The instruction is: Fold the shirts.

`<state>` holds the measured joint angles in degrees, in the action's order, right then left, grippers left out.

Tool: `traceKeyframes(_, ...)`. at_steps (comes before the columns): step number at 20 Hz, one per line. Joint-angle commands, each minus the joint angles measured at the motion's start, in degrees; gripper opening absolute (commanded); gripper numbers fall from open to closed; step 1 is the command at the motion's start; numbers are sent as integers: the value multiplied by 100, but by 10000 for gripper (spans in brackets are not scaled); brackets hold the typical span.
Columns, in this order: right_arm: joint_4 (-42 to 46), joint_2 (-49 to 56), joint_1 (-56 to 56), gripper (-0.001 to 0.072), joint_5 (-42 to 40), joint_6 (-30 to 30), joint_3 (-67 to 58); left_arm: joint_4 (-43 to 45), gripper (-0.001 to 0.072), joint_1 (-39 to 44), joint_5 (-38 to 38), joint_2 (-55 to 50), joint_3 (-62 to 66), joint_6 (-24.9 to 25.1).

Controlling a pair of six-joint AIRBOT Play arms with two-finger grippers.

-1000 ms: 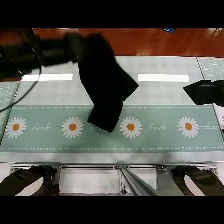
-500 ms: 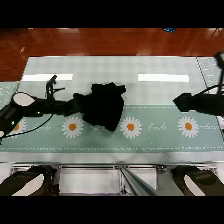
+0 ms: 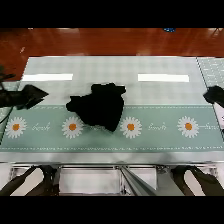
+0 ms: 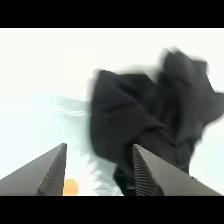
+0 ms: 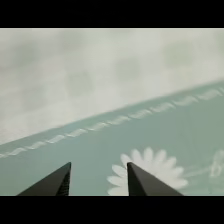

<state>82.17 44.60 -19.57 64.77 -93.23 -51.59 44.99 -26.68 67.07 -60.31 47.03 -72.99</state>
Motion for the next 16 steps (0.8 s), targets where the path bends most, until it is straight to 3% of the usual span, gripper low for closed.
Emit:
traceKeyframes(1,-1565,-7,-957,408,-146,662,946,-264,505,-466,280,-131,-619,-225)
traceKeyframes(3,-2343,0,-688,408,-385,1064,1644,-767,505,-81,570,-590,-1034,299)
traceKeyframes(5,-2363,0,-264,408,-570,1075,1996,-1246,505,424,649,-1091,-1095,741)
traceKeyframes(10,-2350,0,640,408,-675,859,2065,-2520,505,1528,-157,-1725,-1093,1405)
traceKeyframes(16,-2352,197,1790,408,-1051,339,2065,-2553,505,2485,-1154,-2039,-592,1377)
